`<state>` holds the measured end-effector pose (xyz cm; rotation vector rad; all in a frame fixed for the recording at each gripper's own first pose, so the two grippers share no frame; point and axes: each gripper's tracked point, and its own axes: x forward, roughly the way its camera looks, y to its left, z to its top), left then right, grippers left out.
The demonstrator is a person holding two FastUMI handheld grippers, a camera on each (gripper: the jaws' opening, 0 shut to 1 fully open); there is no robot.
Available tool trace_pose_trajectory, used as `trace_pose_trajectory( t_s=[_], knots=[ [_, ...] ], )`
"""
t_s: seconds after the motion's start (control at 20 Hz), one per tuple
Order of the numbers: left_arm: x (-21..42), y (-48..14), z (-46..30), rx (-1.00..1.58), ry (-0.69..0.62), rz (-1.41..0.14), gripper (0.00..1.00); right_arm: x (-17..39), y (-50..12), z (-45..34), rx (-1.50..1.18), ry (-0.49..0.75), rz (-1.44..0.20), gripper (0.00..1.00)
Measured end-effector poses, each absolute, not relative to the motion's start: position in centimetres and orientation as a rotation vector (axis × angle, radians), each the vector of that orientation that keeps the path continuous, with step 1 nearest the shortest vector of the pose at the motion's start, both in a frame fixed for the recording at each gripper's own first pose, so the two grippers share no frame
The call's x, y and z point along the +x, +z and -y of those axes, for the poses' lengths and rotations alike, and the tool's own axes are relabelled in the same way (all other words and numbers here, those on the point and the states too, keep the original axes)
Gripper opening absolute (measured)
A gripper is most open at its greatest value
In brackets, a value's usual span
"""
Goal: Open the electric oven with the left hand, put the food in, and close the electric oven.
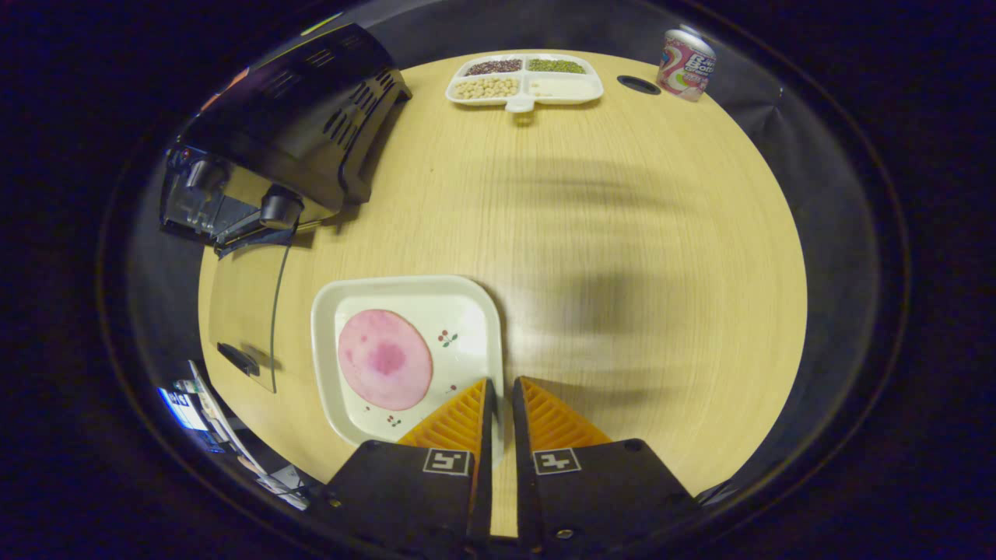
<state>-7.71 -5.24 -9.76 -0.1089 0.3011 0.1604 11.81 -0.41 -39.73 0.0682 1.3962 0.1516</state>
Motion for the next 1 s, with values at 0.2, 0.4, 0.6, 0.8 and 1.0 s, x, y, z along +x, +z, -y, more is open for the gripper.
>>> trace_pose_trajectory(
  t_s=[0.2, 0.4, 0.6, 0.8, 1.0],
  knots=[
    [-7.4, -10.8, 4.1, -0.135, 0.121, -0.310, 0.90, 11.8, -39.9, 0.4, 0.099, 0.153, -1.392, 0.07],
    [-7.4, -10.9, 2.7, -0.128, 0.083, -0.299, 0.97, 11.8, -39.7, 0.6, 0.149, 0.201, -1.363, 0.01],
    [-7.7, -11.4, 1.2, -0.149, 0.058, -0.299, 0.97, 10.4, -39.9, -0.3, 0.358, 0.226, -1.323, 0.02],
    [-8.5, -11.3, -0.6, -0.147, 0.043, -0.305, 0.98, 8.5, -39.1, -0.9, 0.592, 0.255, -1.255, 0.04],
    [-8.9, -10.8, -1.8, -0.122, 0.027, -0.304, 0.96, 8.0, -37.7, -0.4, 0.720, 0.256, -1.138, 0.04]
  ],
)
